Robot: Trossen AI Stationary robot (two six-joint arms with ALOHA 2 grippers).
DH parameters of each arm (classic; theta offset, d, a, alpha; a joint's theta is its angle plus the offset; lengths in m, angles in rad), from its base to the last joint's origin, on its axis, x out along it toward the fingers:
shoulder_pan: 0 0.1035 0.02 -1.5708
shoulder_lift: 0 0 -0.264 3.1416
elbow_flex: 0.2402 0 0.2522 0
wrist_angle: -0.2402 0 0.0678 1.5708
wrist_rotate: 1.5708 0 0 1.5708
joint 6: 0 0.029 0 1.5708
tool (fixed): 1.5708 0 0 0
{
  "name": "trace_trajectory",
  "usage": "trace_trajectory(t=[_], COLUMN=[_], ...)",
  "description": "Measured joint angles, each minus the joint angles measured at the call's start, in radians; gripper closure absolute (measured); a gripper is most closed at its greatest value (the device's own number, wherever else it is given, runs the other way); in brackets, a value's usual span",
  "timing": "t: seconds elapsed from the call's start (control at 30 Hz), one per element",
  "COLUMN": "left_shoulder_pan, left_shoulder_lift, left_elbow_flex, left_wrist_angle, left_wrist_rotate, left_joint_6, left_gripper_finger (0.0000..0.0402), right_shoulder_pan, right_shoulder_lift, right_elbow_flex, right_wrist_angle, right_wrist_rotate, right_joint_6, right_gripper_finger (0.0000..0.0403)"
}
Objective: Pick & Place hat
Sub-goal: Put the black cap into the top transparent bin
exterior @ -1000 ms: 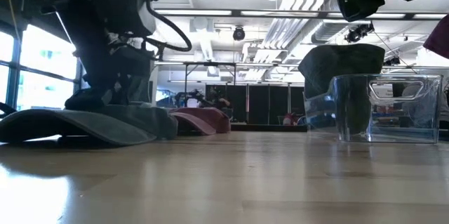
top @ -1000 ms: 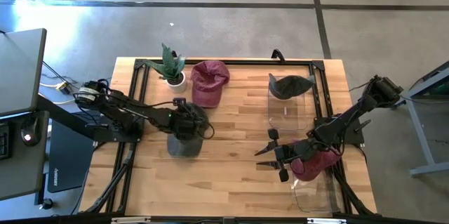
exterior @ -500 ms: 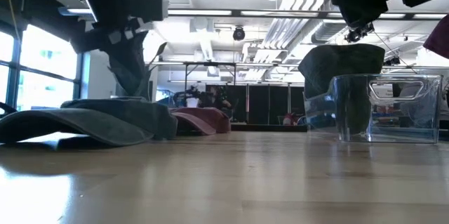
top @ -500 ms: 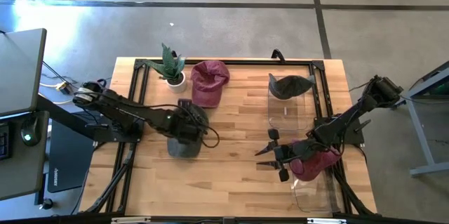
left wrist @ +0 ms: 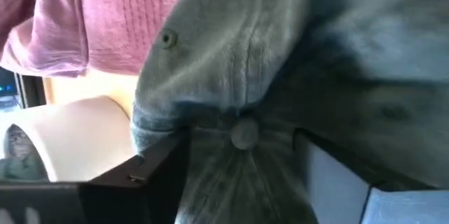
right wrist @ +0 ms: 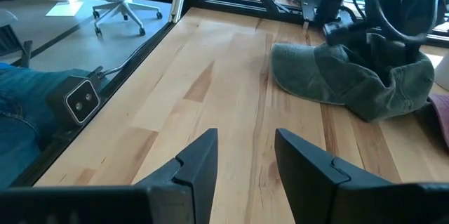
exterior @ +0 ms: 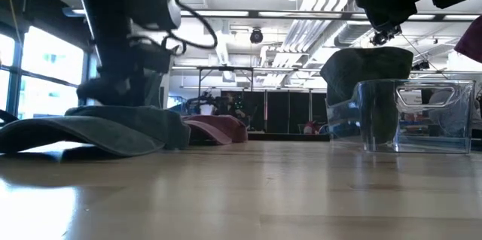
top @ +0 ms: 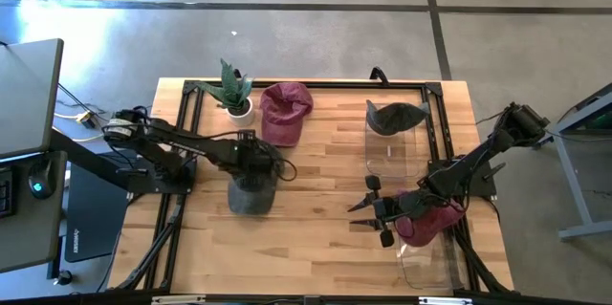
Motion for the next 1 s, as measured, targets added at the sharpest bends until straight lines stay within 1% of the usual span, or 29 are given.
trace_trajectory(t=[0.1,0.17,0.23,0.37,0.47,0.53,0.57,0.6,0.7,0.83,0.93,1.0], left_shoulder_pan=[0.036,0.055,0.078,0.127,0.159,0.171,0.170,0.168,0.147,0.084,0.026,-0.013], left_shoulder_lift=[0.001,0.001,0.001,0.000,-0.001,-0.002,-0.002,0.000,-0.011,-0.048,-0.068,-0.078], left_elbow_flex=[-0.058,-0.092,-0.120,-0.133,-0.132,-0.129,-0.123,-0.110,-0.050,0.088,0.203,0.282], left_wrist_angle=[0.068,0.133,0.187,0.219,0.222,0.217,0.208,0.191,0.079,-0.063,-0.163,-0.229], left_wrist_rotate=[0.023,0.052,0.095,0.179,0.249,0.273,0.275,0.271,0.226,0.163,0.120,0.068], left_joint_6=[0.029,0.052,0.083,0.110,0.151,0.178,0.183,0.183,0.179,0.175,0.161,0.151], left_gripper_finger=[0.0151,0.0164,0.0186,0.0252,0.0319,0.0369,0.0382,0.0387,0.0379,0.0395,0.0394,0.0394], right_shoulder_pan=[0.000,0.000,0.000,0.000,0.000,0.000,0.000,0.000,0.000,0.000,0.000,0.000], right_shoulder_lift=[0.000,0.000,0.000,0.000,0.000,0.000,0.000,0.000,0.000,0.000,0.000,0.000], right_elbow_flex=[0.000,0.000,0.000,0.000,0.000,0.000,0.000,0.000,0.000,0.000,0.000,0.000], right_wrist_angle=[0.000,0.000,0.000,0.000,0.000,0.000,0.000,0.000,-0.001,-0.003,-0.011,-0.015], right_wrist_rotate=[0.000,0.000,0.000,0.000,0.000,0.000,0.000,0.000,0.000,0.000,0.000,0.000], right_joint_6=[0.000,0.000,0.000,0.000,0.000,0.000,0.000,0.000,-0.004,-0.008,-0.008,-0.001], right_gripper_finger=[0.0265,0.0265,0.0265,0.0265,0.0265,0.0265,0.0265,0.0265,0.0265,0.0265,0.0265,0.0265])
